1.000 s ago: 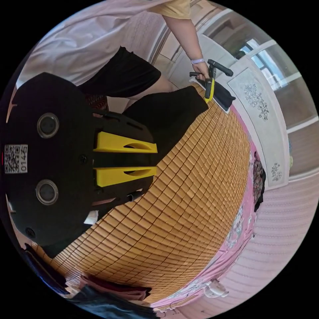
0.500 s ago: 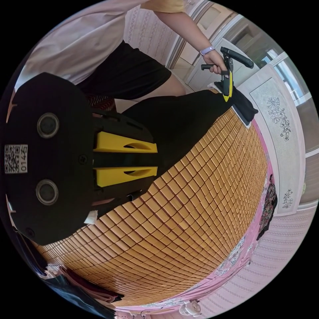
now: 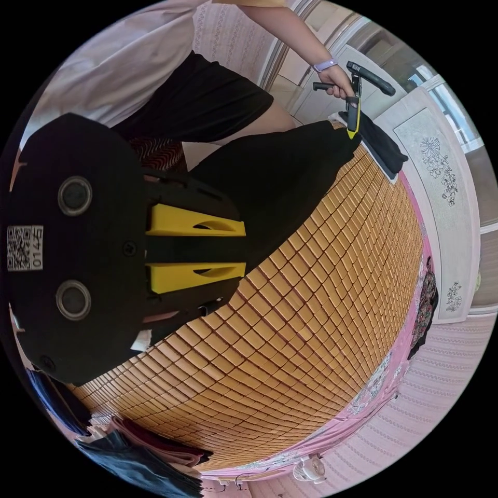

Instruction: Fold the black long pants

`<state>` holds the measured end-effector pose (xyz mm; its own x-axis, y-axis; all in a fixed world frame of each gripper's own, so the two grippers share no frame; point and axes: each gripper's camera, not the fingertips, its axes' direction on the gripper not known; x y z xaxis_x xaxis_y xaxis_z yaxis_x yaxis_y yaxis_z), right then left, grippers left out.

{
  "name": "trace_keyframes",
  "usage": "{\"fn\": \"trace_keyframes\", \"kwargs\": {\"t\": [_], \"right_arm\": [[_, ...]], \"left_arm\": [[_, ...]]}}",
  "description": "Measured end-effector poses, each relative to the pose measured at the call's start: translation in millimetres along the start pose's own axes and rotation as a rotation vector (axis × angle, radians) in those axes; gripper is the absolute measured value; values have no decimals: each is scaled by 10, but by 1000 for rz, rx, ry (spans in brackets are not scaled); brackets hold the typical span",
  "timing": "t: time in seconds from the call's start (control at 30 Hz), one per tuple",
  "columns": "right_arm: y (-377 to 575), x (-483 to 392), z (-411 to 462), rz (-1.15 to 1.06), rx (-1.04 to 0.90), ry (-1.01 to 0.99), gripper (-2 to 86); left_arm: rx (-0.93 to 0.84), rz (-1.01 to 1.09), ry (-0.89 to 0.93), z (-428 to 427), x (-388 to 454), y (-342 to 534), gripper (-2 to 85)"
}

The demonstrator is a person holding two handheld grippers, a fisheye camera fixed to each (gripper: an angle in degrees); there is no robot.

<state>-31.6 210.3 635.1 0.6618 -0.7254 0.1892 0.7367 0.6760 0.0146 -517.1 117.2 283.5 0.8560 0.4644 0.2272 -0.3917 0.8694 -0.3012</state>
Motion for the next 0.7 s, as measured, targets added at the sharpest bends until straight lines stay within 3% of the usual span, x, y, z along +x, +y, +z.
{"fn": "trace_keyframes", "kwargs": {"t": [0.23,0.4,0.53,0.7], "right_arm": [[-335,132,306,32,-101,98,65],[-598,411,-43,192,76,78,57],[-553,559,-398,173,158,64,35],[-555,449,-100,64,-69,47,11]], "left_arm": [[6,-86,-107,295,-32,-140,-2],[41,-299,-14,349,-279,-272,34],[230,-362,82,111,-371,-86,68],[357,-171,-219,-270,46,342,41]]}}
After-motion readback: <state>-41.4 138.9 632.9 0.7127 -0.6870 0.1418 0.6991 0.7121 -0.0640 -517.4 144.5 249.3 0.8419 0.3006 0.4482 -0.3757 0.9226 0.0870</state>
